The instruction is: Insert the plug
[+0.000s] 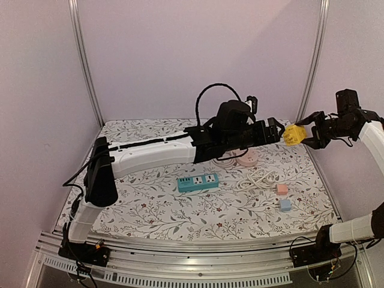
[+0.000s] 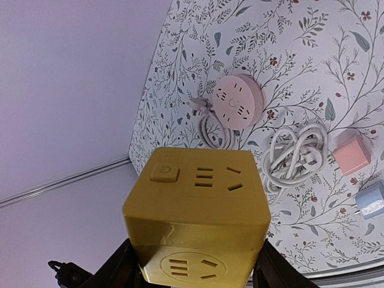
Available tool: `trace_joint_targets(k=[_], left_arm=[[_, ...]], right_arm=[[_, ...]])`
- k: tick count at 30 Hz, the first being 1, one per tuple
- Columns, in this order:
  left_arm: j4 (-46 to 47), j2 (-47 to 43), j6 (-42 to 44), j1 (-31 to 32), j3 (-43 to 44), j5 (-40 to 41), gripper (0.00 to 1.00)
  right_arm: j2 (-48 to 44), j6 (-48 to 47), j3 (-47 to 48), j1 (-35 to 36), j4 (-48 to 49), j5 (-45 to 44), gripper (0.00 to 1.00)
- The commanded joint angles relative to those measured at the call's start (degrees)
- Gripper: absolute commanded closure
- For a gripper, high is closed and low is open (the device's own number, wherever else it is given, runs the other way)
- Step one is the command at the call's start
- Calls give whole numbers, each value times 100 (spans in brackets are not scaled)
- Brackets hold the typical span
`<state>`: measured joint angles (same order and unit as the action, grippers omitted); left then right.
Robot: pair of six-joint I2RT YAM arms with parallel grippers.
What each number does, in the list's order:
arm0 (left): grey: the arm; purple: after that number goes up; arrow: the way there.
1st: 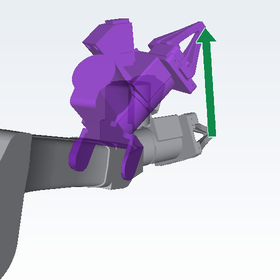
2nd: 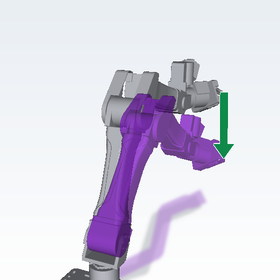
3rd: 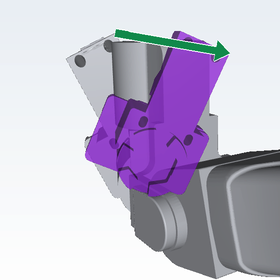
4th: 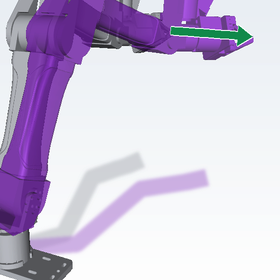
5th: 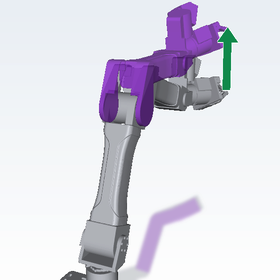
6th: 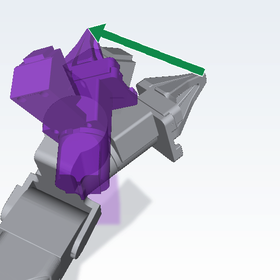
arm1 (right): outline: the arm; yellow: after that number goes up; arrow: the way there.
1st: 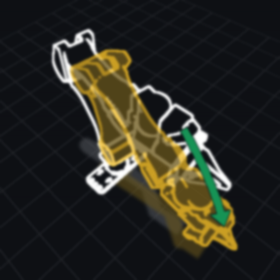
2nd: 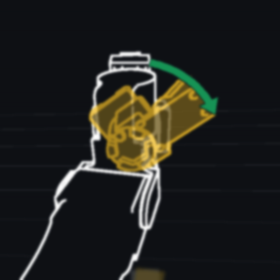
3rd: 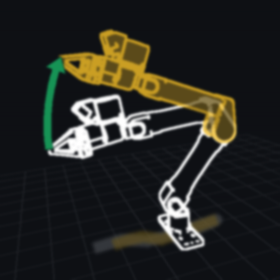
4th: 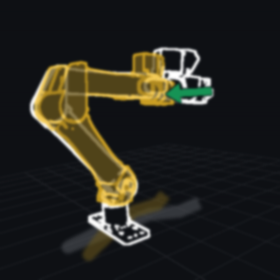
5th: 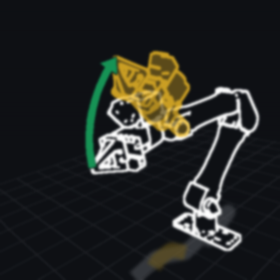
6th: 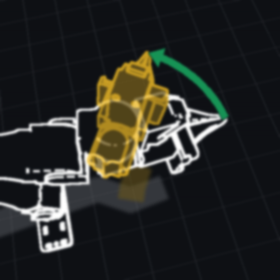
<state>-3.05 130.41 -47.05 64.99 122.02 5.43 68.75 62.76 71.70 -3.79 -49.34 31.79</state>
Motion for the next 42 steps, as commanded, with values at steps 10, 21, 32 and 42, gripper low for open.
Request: trace_joint_targets(k=[10,21,32,42], left_arm=[[522,919,-51,154,978,-8,5],[560,1008,-138,148,953,79,4],[677,942,-190,36,753,360,20],[899,810,-183,-54,507,293,63]], right_arm=[[57,-242,178,337,542,499,66],[81,-248,203,840,642,407,66],[117,-256,321,1092,803,442,66],[166,-247,371,1187,824,389,66]])
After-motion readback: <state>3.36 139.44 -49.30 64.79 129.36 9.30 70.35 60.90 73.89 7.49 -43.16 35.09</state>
